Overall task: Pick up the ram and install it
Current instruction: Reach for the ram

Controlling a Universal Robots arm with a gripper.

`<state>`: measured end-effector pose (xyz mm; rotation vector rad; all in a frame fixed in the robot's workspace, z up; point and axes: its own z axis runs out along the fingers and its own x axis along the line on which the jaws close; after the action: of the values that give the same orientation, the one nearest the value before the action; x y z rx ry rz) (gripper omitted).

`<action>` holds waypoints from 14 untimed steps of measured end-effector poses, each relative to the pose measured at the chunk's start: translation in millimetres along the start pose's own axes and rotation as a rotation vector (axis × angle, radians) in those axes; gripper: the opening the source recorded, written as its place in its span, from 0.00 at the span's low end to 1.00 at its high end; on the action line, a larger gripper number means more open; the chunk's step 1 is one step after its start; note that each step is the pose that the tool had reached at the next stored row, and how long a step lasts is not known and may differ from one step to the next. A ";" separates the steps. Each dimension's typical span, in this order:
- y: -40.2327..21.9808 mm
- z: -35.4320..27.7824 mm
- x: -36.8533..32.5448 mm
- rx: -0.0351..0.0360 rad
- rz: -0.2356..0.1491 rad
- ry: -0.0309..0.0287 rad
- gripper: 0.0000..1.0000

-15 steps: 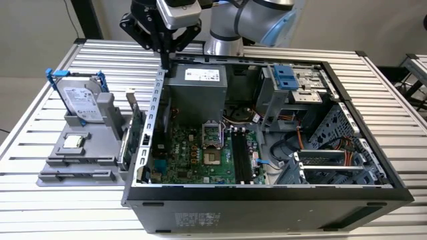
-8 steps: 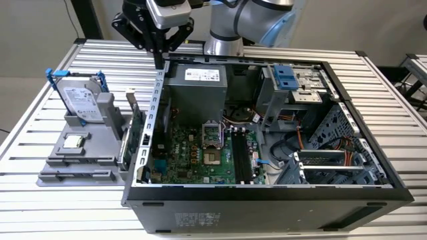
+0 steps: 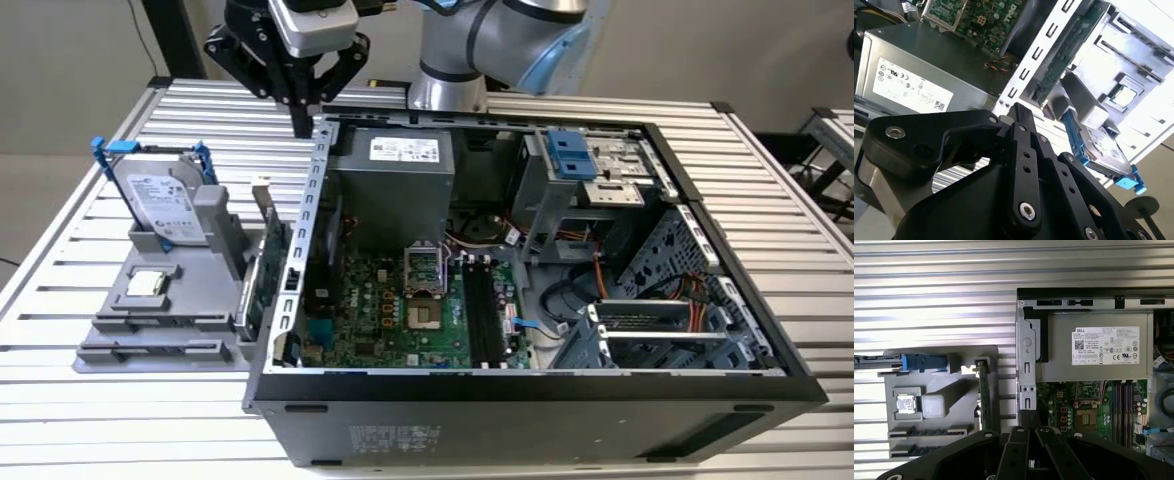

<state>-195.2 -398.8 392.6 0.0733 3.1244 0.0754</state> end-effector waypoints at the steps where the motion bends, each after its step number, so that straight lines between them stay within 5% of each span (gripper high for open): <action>1: -0.1 0.0 1.5 0.0001 -0.001 0.0012 0.00; 14: -0.8 -0.3 18.2 -0.0006 -0.045 0.0034 0.00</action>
<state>-213.4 -398.8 392.6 0.0025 3.1276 0.0759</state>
